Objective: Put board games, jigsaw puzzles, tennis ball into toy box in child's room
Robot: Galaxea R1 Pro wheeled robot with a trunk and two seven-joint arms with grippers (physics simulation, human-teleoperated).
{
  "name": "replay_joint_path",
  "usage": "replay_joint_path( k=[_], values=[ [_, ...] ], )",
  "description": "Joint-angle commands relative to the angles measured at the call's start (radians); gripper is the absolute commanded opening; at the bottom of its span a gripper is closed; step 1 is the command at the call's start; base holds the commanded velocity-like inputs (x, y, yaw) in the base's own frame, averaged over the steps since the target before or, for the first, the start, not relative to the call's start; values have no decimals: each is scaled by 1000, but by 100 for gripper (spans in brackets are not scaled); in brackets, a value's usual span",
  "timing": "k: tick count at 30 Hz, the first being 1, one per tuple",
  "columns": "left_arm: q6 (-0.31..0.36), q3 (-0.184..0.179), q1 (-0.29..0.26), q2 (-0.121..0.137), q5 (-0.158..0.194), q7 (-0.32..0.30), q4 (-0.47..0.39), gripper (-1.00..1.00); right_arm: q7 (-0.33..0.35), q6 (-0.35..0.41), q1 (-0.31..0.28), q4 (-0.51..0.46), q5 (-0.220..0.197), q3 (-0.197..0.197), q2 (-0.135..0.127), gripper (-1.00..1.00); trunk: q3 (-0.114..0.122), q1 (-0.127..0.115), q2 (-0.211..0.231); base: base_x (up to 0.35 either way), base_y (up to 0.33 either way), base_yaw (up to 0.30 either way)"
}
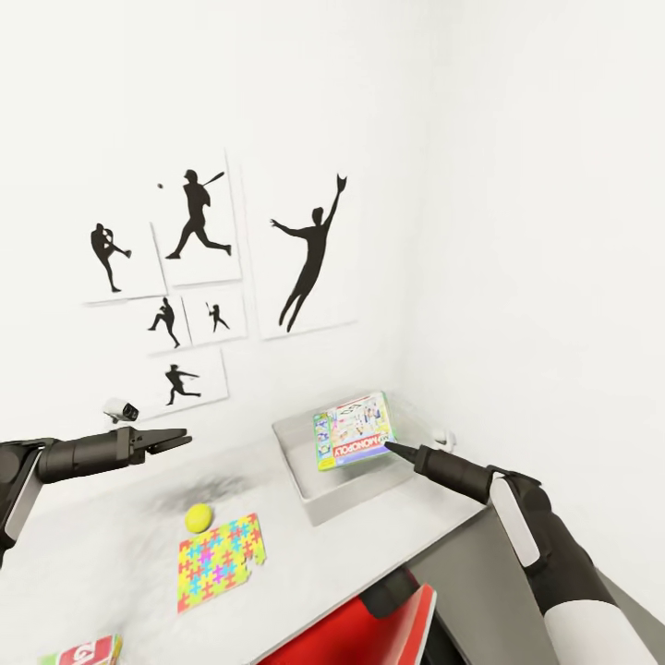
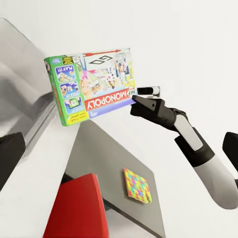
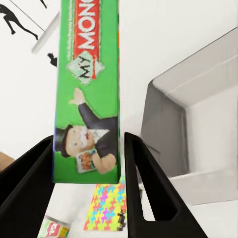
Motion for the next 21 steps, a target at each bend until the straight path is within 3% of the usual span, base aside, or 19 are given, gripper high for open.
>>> replay_joint_path(
  k=[1,21],
  values=[
    [11,0,-1,0,0,-4,1,100,2,7,0,0,-7,-1,0,-100,-1,0,-1,8,0,290],
    [9,0,-1,0,0,-4,1,100,2,7,0,2,-7,-1,-4,-100,-1,0,-1,39,-24,290]
  ],
)
